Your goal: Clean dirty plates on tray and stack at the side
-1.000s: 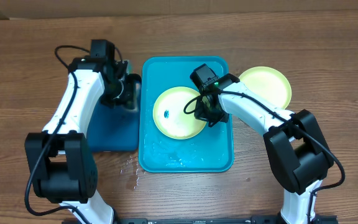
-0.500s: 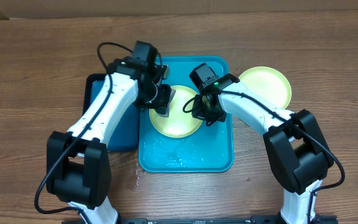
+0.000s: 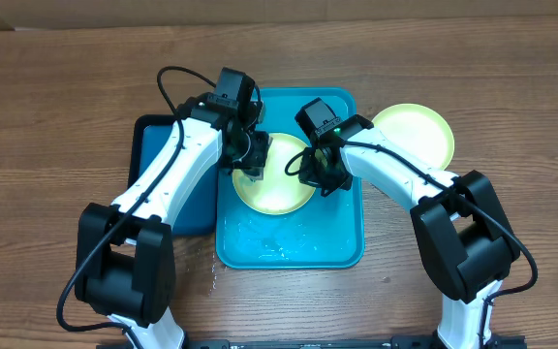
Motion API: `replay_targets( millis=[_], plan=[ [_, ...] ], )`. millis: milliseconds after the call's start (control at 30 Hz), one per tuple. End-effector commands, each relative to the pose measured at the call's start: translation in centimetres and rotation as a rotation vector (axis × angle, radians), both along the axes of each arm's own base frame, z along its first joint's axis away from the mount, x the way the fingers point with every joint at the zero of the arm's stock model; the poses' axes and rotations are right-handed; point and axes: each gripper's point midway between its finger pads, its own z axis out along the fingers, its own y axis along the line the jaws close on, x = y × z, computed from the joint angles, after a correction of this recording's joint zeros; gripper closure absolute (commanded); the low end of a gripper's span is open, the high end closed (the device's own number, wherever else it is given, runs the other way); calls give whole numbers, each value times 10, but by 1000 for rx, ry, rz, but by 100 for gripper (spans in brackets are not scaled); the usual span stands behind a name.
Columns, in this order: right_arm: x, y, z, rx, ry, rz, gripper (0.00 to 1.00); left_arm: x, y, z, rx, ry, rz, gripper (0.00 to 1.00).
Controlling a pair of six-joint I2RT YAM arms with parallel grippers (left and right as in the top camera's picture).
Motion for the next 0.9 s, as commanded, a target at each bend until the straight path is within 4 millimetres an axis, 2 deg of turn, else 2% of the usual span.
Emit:
replay_targets(
  millis=[0, 167, 400, 567, 700, 867],
  plan=[
    [-2, 1, -1, 0, 3, -1, 96, 2, 0, -11, 13, 14, 19, 96],
    [-2, 1, -1, -1, 3, -1, 96, 1, 1, -32, 28, 58, 19, 96],
    [-2, 1, -1, -1, 3, -1, 96, -3, 2, -73, 55, 142, 18, 96],
    [-2, 1, -1, 0, 3, -1, 96, -16, -7, -94, 9, 229, 1, 96],
    [-2, 1, -1, 0, 3, -1, 96, -24, -22, -97, -74, 277, -27, 96],
    [-2, 1, -1, 0, 2, 0, 96, -33, -51, -82, -270, 311, -118, 96]
  ],
)
